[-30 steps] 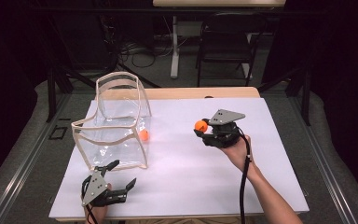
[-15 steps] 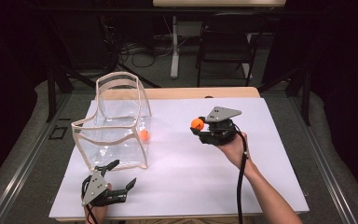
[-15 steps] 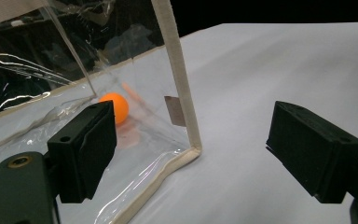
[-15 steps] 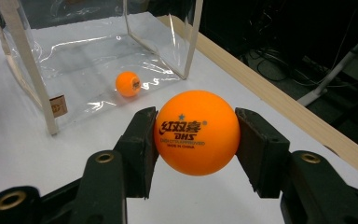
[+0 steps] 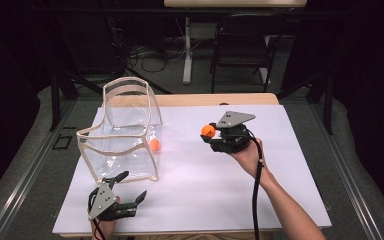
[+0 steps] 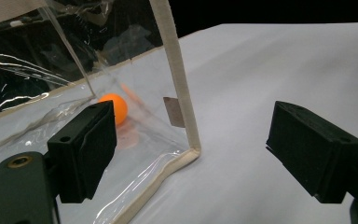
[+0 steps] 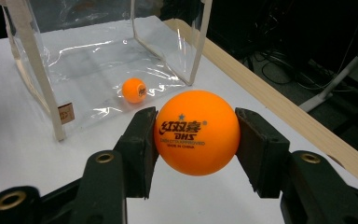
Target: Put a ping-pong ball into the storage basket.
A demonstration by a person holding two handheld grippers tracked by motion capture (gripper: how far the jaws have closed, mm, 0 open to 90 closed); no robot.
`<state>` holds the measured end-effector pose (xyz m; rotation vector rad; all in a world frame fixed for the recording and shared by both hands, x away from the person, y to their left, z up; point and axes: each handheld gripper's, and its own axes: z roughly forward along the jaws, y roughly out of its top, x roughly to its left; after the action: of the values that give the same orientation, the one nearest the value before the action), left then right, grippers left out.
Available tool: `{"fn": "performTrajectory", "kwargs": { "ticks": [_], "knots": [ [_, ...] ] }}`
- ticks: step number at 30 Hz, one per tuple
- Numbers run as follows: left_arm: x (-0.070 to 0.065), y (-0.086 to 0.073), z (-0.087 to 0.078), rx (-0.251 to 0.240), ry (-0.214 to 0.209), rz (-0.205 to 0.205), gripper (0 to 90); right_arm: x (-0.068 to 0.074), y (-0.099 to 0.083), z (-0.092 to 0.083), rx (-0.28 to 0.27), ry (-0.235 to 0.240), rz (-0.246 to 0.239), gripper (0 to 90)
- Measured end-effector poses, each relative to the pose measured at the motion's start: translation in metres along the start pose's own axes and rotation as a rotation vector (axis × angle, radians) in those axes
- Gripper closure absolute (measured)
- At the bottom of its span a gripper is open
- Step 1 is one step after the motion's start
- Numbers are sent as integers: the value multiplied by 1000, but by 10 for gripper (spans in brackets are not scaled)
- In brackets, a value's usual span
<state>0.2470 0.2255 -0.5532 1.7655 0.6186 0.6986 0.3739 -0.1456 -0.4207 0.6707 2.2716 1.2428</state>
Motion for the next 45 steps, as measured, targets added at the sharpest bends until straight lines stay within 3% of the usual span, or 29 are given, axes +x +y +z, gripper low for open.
{"fn": "performTrajectory", "kwargs": {
  "ticks": [45],
  "knots": [
    [1, -1, -1, -5, 7, -9, 155, 13, 46, 35, -14, 72, -62, 504]
  ]
}}
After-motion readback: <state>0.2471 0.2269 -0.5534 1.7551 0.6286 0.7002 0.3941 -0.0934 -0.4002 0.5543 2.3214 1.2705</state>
